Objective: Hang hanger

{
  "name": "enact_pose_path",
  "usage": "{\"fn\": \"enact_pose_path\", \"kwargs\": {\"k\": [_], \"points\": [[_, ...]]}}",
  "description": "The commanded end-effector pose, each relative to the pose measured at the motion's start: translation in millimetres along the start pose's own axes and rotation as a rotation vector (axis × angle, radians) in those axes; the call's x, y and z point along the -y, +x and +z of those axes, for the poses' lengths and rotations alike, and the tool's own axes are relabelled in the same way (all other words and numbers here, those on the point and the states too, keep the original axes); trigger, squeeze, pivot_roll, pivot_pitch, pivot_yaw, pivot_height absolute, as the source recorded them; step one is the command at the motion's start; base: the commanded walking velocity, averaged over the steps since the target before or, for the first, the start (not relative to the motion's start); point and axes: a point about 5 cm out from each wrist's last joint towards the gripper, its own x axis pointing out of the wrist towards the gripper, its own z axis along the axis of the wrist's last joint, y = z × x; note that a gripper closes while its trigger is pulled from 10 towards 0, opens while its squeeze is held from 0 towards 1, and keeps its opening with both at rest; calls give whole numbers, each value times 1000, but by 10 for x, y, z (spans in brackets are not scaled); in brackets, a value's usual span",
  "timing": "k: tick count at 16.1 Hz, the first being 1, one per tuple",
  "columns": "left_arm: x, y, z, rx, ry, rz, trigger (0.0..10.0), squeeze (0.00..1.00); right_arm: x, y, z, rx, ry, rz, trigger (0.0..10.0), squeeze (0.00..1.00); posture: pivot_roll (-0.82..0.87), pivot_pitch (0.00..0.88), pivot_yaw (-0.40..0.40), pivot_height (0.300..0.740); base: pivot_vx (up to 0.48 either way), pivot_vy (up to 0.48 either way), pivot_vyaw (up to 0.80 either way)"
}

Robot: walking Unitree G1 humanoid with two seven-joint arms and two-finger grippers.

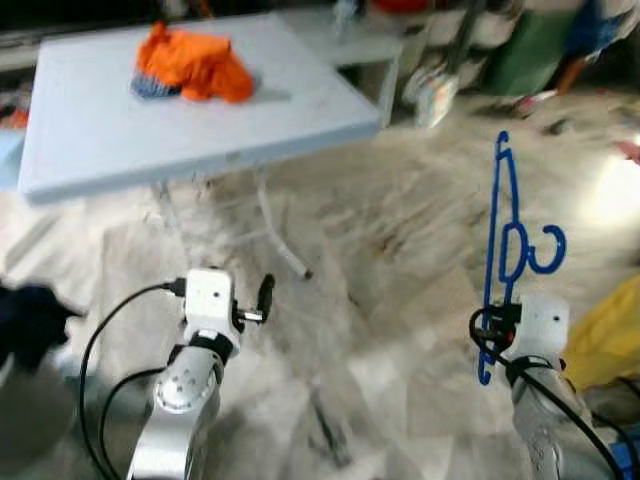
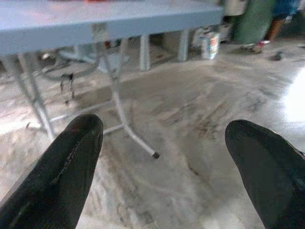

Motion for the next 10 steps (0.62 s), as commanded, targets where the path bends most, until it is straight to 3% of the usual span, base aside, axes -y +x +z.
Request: {"fn": "enact_pose_path", "kwargs": {"k": [1,8,10], "points": [[-55,-7,-28,-16,13,14,10000,0,-18,5,33,14,0,2,10000,0,-22,74,-27,740,0,356,-800],[-47,-18,-62,-28,22,12,10000,0,-14,-6,17,11,-8,-12,10000,0,-22,75,-29,740,0,355,-800],[-22,-17,-38,-7,39,-25,10000,0,-9,-12,18,15,-7,-23,10000,0,-22,78,-28,740,0,139,-800]]}}
